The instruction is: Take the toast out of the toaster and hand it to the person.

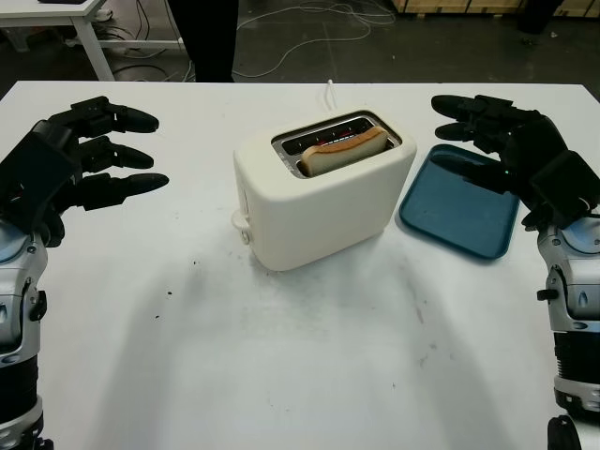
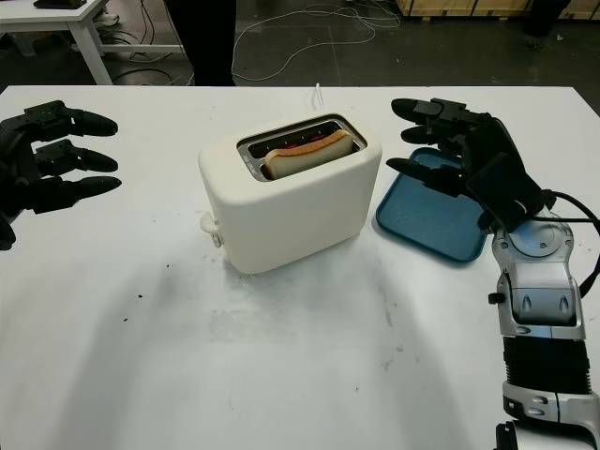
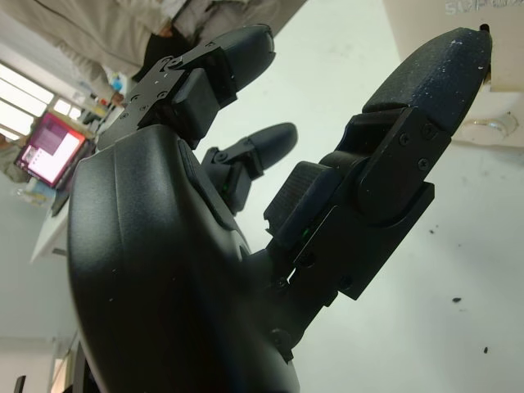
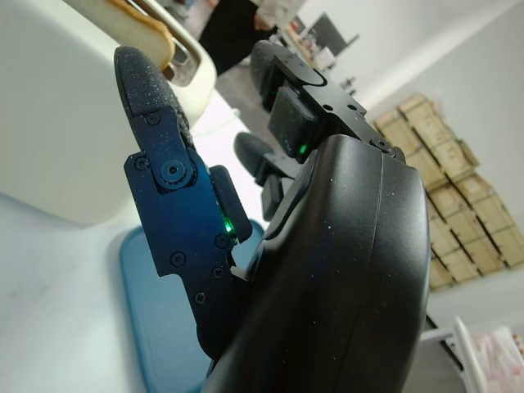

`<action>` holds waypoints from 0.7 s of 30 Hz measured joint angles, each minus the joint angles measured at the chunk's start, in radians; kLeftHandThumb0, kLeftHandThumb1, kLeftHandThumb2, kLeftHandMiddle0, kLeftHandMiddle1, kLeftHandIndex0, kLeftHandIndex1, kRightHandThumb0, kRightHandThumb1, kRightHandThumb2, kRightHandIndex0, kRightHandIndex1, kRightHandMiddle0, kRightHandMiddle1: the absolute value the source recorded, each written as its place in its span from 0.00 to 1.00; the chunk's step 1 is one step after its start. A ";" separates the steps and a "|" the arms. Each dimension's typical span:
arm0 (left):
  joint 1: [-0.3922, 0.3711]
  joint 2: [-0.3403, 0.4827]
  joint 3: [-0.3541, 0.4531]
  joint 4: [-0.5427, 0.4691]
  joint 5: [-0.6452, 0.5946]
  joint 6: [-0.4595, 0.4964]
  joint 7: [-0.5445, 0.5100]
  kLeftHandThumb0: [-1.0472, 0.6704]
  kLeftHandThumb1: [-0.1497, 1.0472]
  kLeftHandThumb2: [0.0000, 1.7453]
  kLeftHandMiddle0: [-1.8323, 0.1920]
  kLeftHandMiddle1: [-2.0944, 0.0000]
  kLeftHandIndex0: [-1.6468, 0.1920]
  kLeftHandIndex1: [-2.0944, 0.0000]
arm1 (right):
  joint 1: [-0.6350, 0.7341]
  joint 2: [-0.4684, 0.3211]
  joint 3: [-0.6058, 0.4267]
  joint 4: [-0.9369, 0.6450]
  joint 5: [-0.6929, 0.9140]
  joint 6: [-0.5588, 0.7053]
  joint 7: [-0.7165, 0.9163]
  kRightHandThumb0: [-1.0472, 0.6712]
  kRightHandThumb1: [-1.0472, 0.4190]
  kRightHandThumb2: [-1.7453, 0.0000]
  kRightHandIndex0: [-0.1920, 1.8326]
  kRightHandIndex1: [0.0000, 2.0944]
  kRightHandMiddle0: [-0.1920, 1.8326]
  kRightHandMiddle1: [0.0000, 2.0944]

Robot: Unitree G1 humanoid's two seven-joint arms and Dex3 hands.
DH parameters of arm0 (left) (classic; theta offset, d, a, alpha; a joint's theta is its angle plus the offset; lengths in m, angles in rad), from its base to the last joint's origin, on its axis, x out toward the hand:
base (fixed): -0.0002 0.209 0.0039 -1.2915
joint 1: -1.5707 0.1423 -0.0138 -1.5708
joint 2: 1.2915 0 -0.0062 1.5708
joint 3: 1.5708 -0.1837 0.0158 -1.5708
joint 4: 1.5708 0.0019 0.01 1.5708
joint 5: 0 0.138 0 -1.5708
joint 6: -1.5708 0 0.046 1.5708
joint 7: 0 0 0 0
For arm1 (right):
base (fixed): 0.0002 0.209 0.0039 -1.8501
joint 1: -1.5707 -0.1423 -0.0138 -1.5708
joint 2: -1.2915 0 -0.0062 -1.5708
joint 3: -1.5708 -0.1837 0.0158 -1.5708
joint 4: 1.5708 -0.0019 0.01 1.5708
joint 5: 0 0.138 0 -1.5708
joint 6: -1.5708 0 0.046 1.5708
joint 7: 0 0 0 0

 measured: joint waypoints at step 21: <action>0.000 0.000 0.001 0.000 -0.001 0.000 -0.001 0.04 0.61 0.00 0.65 0.52 0.63 0.60 | 0.006 0.009 -0.002 -0.016 0.004 0.008 -0.005 0.27 0.18 1.00 0.22 0.41 0.42 0.00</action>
